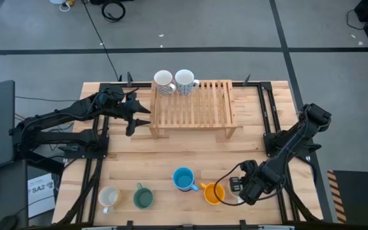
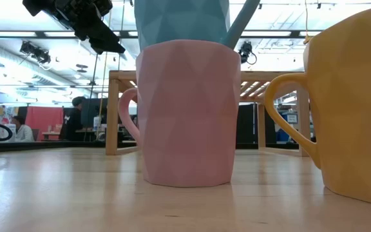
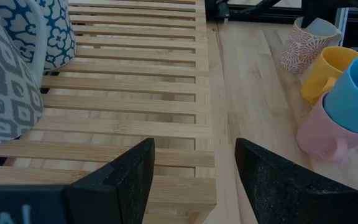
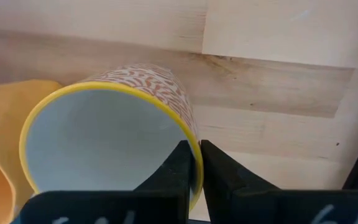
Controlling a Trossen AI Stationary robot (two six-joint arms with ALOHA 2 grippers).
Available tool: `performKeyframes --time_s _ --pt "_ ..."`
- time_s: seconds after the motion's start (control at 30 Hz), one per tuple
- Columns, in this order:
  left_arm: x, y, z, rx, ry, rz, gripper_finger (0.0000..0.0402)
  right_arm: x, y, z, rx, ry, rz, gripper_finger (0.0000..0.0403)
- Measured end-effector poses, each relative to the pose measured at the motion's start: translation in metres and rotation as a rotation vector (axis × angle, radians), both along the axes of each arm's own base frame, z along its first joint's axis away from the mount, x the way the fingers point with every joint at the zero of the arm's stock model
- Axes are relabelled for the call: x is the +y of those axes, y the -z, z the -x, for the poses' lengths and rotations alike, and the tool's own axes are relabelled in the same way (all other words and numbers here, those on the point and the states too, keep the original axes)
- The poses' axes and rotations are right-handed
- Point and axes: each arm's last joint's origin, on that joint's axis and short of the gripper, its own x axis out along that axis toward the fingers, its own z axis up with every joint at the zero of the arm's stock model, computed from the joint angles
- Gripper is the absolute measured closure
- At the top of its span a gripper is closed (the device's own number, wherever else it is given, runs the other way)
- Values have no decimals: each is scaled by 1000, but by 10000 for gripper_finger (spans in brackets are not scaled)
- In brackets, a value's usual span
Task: Place coffee mugs
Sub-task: Put the orange mug on the shelf
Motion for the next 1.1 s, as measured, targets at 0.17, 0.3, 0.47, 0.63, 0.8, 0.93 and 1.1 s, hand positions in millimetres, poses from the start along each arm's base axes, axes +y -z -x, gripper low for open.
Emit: performKeyframes --time_s 0.17,0.3,0.47,0.63,0.8,0.93,1.1 --pt "0 0 0 0 0 0 171 -2 -2 -2 -1 -11 2 380" --pt "0 0 0 0 0 0 171 -2 -11 -6 -21 -31 -11 380" --pt "0 0 0 0 0 -1 171 -8 -36 -8 -45 -61 -21 377" --pt "0 0 0 0 0 -1 171 -23 -71 -7 -94 -102 -45 379" --pt "0 0 0 0 0 -1 171 -51 -109 -2 -131 -140 -34 376" --pt "0 0 0 0 0 -1 171 -81 -137 4 -164 -168 47 378" --pt "0 0 0 0 0 -1 171 -123 -169 11 -203 -196 168 377"
